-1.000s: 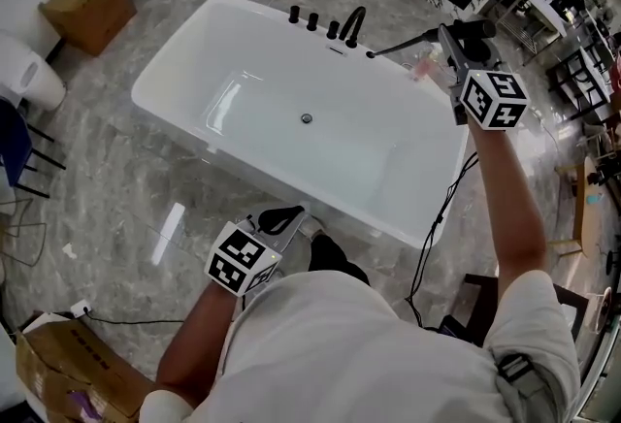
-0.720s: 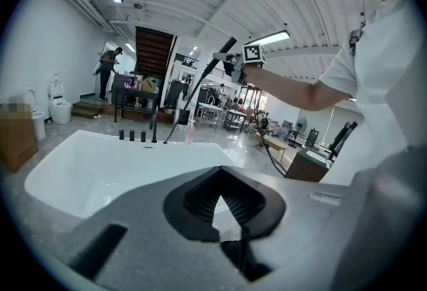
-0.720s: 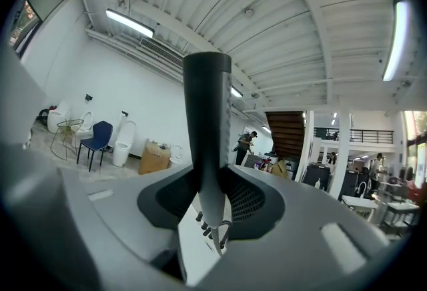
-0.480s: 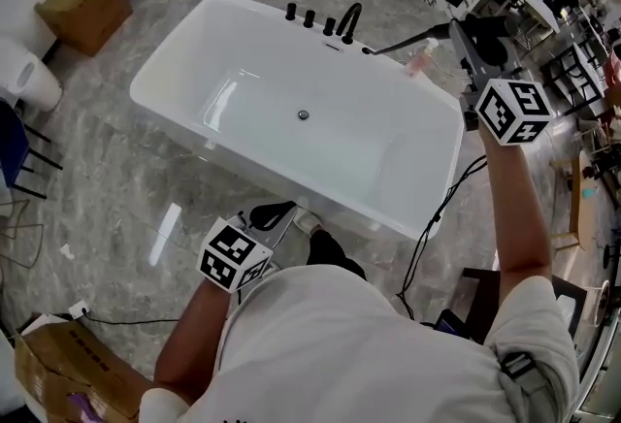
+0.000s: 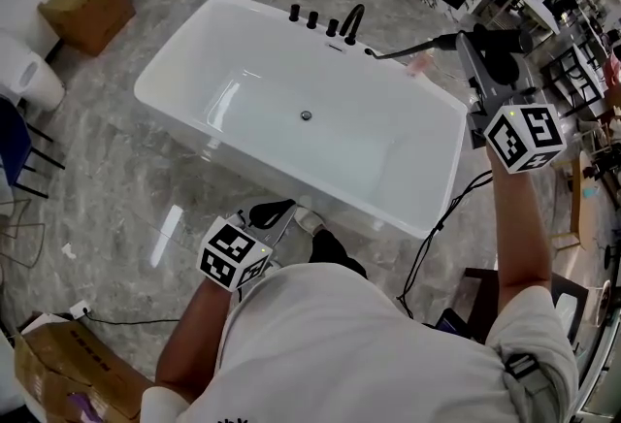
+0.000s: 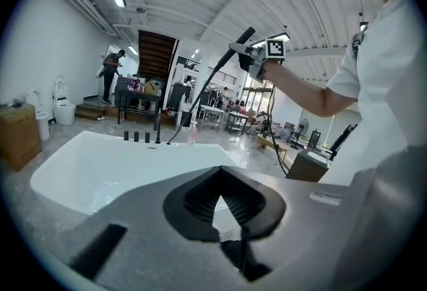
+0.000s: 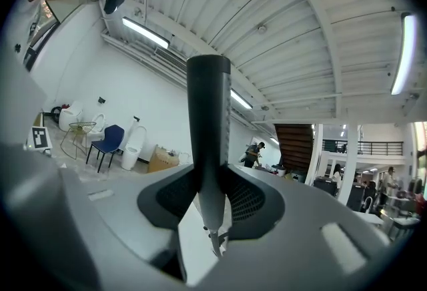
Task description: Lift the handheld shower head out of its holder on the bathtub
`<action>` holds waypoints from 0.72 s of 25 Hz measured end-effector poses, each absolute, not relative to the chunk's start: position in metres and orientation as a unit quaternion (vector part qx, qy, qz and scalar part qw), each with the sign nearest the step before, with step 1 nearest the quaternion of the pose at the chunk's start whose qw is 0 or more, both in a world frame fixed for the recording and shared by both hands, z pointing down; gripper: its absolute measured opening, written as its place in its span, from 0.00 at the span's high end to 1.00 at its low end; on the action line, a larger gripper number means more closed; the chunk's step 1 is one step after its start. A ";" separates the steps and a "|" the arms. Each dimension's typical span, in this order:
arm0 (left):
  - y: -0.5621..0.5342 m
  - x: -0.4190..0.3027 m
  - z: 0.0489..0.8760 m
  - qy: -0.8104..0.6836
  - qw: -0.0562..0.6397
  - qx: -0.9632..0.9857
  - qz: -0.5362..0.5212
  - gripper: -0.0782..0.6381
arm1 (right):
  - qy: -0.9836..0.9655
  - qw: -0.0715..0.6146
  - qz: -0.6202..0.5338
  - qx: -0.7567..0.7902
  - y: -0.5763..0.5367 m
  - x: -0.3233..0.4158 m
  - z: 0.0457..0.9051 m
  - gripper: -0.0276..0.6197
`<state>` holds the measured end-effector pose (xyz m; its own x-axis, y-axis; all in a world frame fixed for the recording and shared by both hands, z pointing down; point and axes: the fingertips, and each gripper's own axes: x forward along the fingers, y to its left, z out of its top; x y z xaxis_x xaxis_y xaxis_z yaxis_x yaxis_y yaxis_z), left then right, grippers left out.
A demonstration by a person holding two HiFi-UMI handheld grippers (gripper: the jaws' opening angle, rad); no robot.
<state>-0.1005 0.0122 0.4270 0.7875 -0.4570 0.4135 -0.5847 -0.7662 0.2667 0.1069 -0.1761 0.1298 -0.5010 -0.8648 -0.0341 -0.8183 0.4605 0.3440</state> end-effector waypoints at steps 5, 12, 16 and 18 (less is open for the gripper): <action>0.016 -0.107 0.425 -0.284 0.191 0.925 0.163 0.88 | -0.852 0.074 -0.152 0.495 -0.167 0.105 0.137 0.73; 0.018 -0.112 0.423 -0.288 0.191 0.924 0.161 0.88 | -0.851 0.075 -0.142 0.501 -0.163 0.109 0.141 0.73; 0.017 -0.113 0.423 -0.289 0.192 0.924 0.160 0.88 | -0.851 0.076 -0.140 0.500 -0.163 0.108 0.141 0.73; 0.018 -0.112 0.423 -0.288 0.192 0.925 0.159 0.88 | -0.851 0.077 -0.139 0.500 -0.162 0.107 0.142 0.73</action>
